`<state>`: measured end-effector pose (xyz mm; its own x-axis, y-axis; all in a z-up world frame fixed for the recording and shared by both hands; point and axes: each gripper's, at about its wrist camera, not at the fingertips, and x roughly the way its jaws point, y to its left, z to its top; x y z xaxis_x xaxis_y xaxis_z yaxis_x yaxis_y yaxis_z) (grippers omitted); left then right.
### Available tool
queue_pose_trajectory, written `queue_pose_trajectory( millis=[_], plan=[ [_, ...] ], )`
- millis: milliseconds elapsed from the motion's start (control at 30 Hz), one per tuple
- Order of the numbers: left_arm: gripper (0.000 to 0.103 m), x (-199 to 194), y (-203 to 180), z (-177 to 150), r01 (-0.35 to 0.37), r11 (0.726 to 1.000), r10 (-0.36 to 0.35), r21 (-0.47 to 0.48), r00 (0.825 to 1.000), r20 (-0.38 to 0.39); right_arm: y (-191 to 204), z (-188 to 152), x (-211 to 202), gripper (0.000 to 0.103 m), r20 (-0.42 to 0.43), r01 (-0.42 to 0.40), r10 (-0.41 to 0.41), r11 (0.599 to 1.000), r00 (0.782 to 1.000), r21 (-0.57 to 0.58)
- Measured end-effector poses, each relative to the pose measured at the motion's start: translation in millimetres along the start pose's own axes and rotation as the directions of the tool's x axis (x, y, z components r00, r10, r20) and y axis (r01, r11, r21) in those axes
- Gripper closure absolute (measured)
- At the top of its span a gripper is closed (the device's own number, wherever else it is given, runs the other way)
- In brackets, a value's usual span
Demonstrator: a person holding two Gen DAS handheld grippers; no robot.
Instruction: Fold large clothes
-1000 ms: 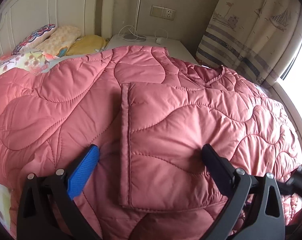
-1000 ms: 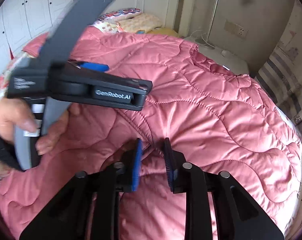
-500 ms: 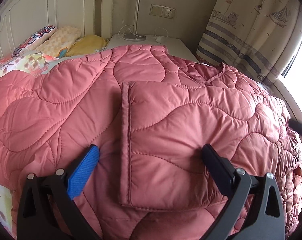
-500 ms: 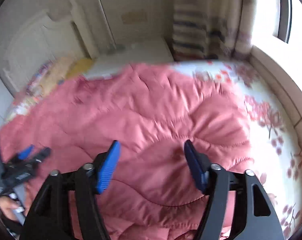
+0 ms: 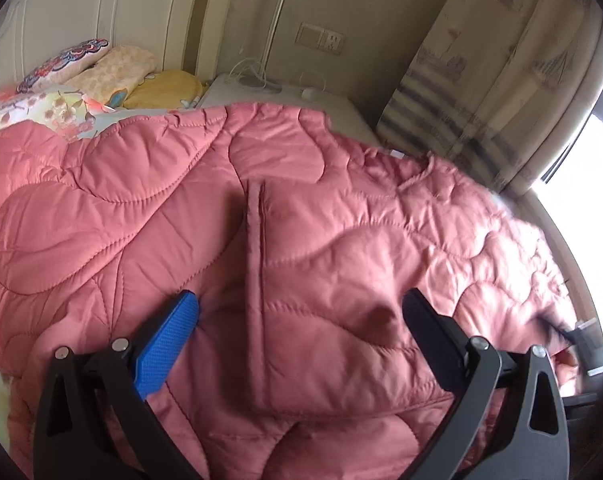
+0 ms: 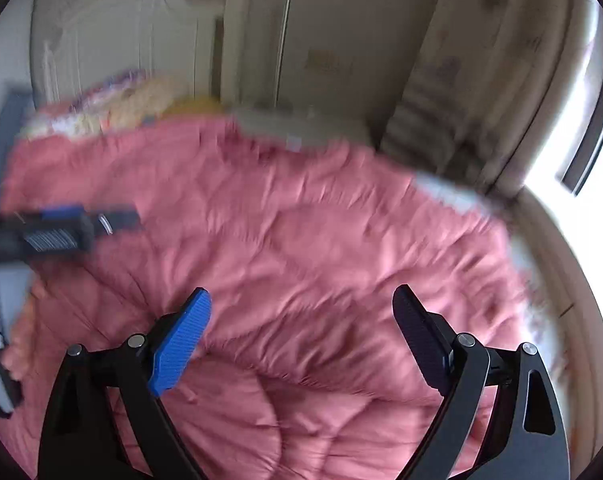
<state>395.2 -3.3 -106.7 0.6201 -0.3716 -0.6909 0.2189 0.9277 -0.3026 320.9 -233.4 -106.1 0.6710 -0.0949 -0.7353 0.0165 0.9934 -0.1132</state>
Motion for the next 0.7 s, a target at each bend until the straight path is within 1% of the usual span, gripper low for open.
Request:
queue_pose_trajectory(
  millis=[33, 67, 100, 133, 167, 200, 233, 267, 300, 333, 367, 400, 433, 467, 500, 533, 567, 633, 667, 700],
  plan=[
    [0.003, -7.1, 4.9, -0.3, 0.019, 1.0, -0.018, -0.022, 0.999, 0.03, -2.1, -4.9, 11.8, 0.013, -0.033, -0.012, 0.013, 1.0, 0.999, 0.02],
    [0.003, -20.9, 12.8, 0.8, 0.03, 0.998, -0.025, -0.059, 0.996, 0.086, -7.2, -4.5, 18.1, 0.012, -0.049, -0.036, 0.038, 0.998, 0.998, 0.046],
    [0.003, -33.4, 19.5, 2.7, 0.027, 0.996, -0.016, -0.083, 0.991, 0.134, -14.3, -4.6, 16.7, 0.012, -0.034, -0.052, 0.054, 0.995, 0.998, 0.08],
    [0.003, -51.2, 29.1, 4.2, 0.017, 0.993, 0.007, -0.12, 0.981, 0.194, -15.4, -6.5, 16.8, 0.012, -0.034, -0.043, 0.046, 0.995, 0.998, 0.088],
    [0.003, -71.3, 41.1, 5.0, 0.006, 0.986, 0.039, -0.169, 0.966, 0.257, -14.9, -8.1, 17.5, 0.012, -0.038, -0.041, 0.044, 0.995, 0.998, 0.086],
    [0.003, -99.1, 60.4, 1.8, -0.001, 0.967, 0.089, -0.254, 0.938, 0.335, -13.4, -8.9, 16.2, 0.012, -0.035, -0.034, 0.037, 0.996, 0.999, 0.079],
    [0.002, -123.2, 81.1, -5.0, 0.005, 0.938, 0.139, -0.346, 0.91, 0.39, -10.6, -9.6, 15.7, 0.012, -0.033, -0.02, 0.022, 0.998, 0.999, 0.066],
    [0.002, -143.4, 102.5, -14.4, 0.018, 0.899, 0.188, -0.437, 0.886, 0.424, -9.3, -9.3, 15.5, 0.012, -0.031, -0.01, 0.012, 0.998, 0.999, 0.057],
    [0.003, -170.0, 138.6, -33.6, 0.055, 0.815, 0.26, -0.577, 0.855, 0.449, -7.6, -9.6, 16.3, 0.012, -0.031, -0.003, 0.004, 0.999, 1.0, 0.049],
    [0.003, -181.5, 157.8, -45.3, 0.076, 0.76, 0.298, -0.645, 0.842, 0.45, -7.9, -9.1, 13.2, 0.012, -0.031, -0.003, 0.004, 0.999, 0.999, 0.048],
    [0.003, -197.0, 190.3, -63.7, 0.09, 0.661, 0.368, -0.745, 0.826, 0.427, -7.4, -8.6, 10.3, 0.012, -0.032, -0.006, 0.008, 0.999, 0.999, 0.051],
    [0.003, -204.6, 212.2, -72.3, 0.078, 0.595, 0.415, -0.8, 0.822, 0.389, -10.2, -7.4, 11.3, 0.012, -0.033, -0.012, 0.013, 0.998, 0.999, 0.055],
    [0.004, -210.2, 235.9, -79.4, 0.054, 0.527, 0.457, -0.848, 0.823, 0.337, -11.1, -8.4, 11.9, 0.012, -0.032, -0.016, 0.018, 0.998, 0.999, 0.059],
    [0.008, -212.6, 252.3, -81.8, 0.04, 0.487, 0.474, -0.873, 0.827, 0.303, -11.7, -5.3, 10.4, 0.012, -0.03, -0.016, 0.018, 0.998, 0.999, 0.059],
    [0.009, -215.3, 274.4, -83.4, 0.057, 0.455, 0.474, -0.889, 0.829, 0.296, -11.5, -6.4, 8.7, 0.012, -0.028, -0.014, 0.015, 0.998, 0.999, 0.057],
    [0.009, -217.2, 291.2, -78.9, 0.068, 0.444, 0.471, -0.894, 0.831, 0.297, -10.8, -6.0, 8.1, 0.012, -0.025, -0.01, 0.011, 0.999, 1.0, 0.052],
    [0.009, -218.5, 303.1, -68.0, 0.048, 0.447, 0.475, -0.893, 0.834, 0.282, -10.4, -5.5, 8.0, 0.012, -0.021, -0.007, 0.008, 0.999, 1.0, 0.048],
    [0.009, -217.3, 316.8, -48.4, 0.022, 0.465, 0.478, -0.885, 0.835, 0.271, -9.1, -5.6, 7.6, 0.012, -0.017, -0.003, 0.004, 0.999, 1.0, 0.043],
    [0.017, -212.9, 326.2, -35.1, 0.025, 0.471, 0.455, -0.882, 0.849, 0.267, -9.0, -6.0, 7.2, 0.012, -0.017, -0.004, 0.005, 0.999, 1.0, 0.043],
    [0.033, -207.6, 330.4, -25.4, 0.041, 0.481, 0.416, -0.876, 0.869, 0.269, -9.7, -6.0, 7.2, 0.012, -0.016, -0.007, 0.008, 0.999, 1.0, 0.046]
  ],
)
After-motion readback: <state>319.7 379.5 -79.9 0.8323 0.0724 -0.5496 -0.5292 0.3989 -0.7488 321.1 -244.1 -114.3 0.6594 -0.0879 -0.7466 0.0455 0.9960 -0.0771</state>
